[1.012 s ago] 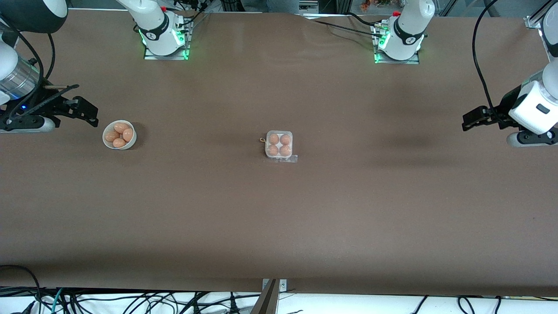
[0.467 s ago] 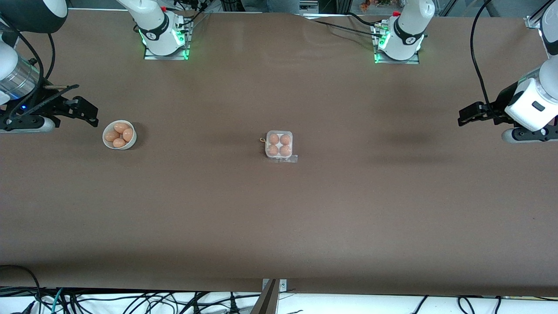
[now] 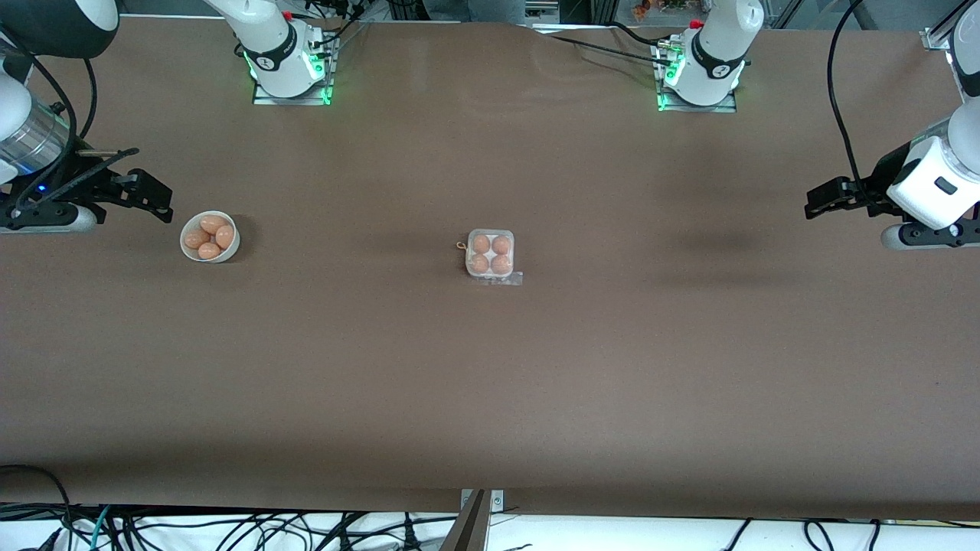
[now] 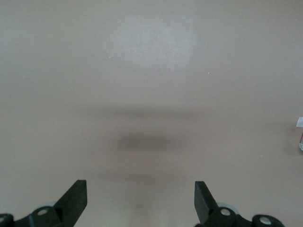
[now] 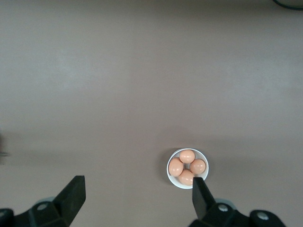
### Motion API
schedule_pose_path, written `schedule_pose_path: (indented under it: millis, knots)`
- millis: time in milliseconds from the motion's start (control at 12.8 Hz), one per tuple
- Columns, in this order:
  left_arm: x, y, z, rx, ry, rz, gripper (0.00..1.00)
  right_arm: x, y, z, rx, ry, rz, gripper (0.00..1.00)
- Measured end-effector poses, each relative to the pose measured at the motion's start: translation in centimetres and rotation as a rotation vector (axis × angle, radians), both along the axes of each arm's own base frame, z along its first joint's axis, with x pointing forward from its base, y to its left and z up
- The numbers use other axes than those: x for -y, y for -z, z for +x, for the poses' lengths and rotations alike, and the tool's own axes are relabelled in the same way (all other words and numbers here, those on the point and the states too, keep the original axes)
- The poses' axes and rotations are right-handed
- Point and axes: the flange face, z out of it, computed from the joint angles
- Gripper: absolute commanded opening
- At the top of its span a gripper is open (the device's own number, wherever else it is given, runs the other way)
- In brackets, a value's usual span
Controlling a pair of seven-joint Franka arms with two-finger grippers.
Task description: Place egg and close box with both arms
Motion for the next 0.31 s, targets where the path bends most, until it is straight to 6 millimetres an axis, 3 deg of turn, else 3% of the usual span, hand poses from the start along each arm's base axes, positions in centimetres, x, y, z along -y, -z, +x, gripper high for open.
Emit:
schedule_pose_path:
  millis: [311]
  knots:
    - [-0.45, -0.23, -0.09, 0.004, -0.005, 0.000, 1.00, 0.00, 0.00, 0.00, 0.000, 0.000, 0.000, 1.00]
